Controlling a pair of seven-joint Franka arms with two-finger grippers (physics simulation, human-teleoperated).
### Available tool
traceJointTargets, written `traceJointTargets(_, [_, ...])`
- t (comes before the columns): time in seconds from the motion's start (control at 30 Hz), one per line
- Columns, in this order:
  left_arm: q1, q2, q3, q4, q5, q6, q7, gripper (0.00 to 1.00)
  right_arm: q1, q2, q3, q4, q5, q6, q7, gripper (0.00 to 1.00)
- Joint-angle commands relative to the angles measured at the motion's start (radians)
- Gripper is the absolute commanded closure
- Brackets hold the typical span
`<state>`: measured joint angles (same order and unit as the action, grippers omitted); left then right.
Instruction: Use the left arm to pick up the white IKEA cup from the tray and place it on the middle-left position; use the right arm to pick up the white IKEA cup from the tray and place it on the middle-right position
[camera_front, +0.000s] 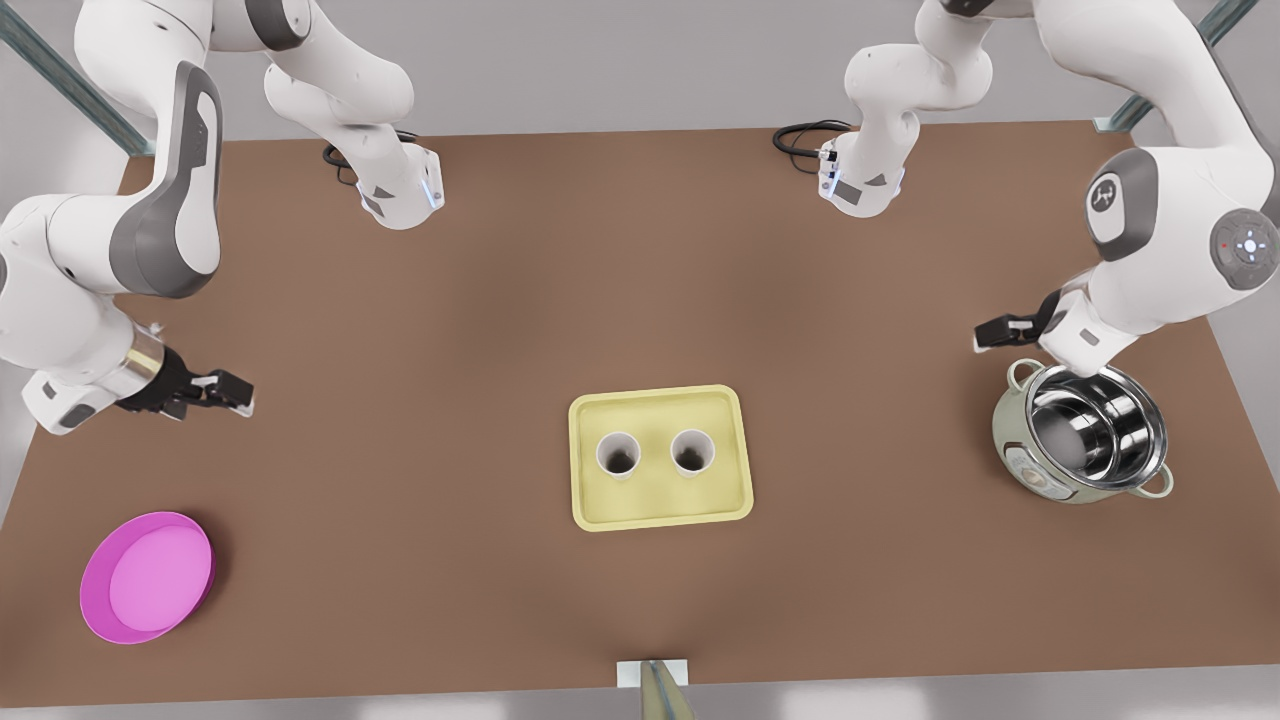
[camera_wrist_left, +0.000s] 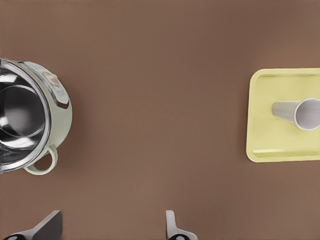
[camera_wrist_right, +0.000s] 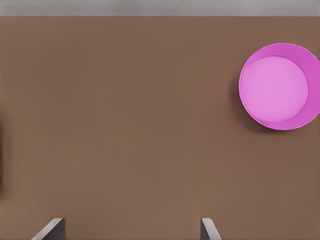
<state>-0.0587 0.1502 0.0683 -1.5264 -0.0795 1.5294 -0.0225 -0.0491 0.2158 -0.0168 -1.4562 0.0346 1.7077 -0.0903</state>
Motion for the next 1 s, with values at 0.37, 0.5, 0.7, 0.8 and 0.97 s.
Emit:
traceJointTargets(0.37, [-0.059, 0.017, -0.012, -0.028, 0.035, 0.090, 0.029, 0.00, 0.526, 0.332, 0.024, 0.019, 0.045, 0.251, 0.566, 0.00])
traceJointTargets(0.5, [-0.084, 0.017, -0.012, -0.031, 0.064, 0.089, 0.021, 0.00, 0.630, 0.433, 0.034, 0.028, -0.044, 0.345, 0.570, 0.00])
traceJointTargets(0.7, [-0.098, 0.023, -0.013, -0.063, 0.063, 0.130, 0.021, 0.00, 0.680, 0.458, 0.029, 0.037, -0.039, 0.424, 0.669, 0.00])
traceJointTargets(0.8, [-0.107, 0.023, -0.013, -0.072, 0.063, 0.138, 0.021, 0.00, 0.676, 0.502, 0.029, 0.115, -0.036, 0.424, 0.670, 0.00])
traceJointTargets(0.97, [-0.133, 0.022, -0.013, -0.117, 0.063, 0.218, 0.024, 0.00, 0.644, 0.525, 0.028, 0.126, 0.010, 0.498, 0.814, 0.00])
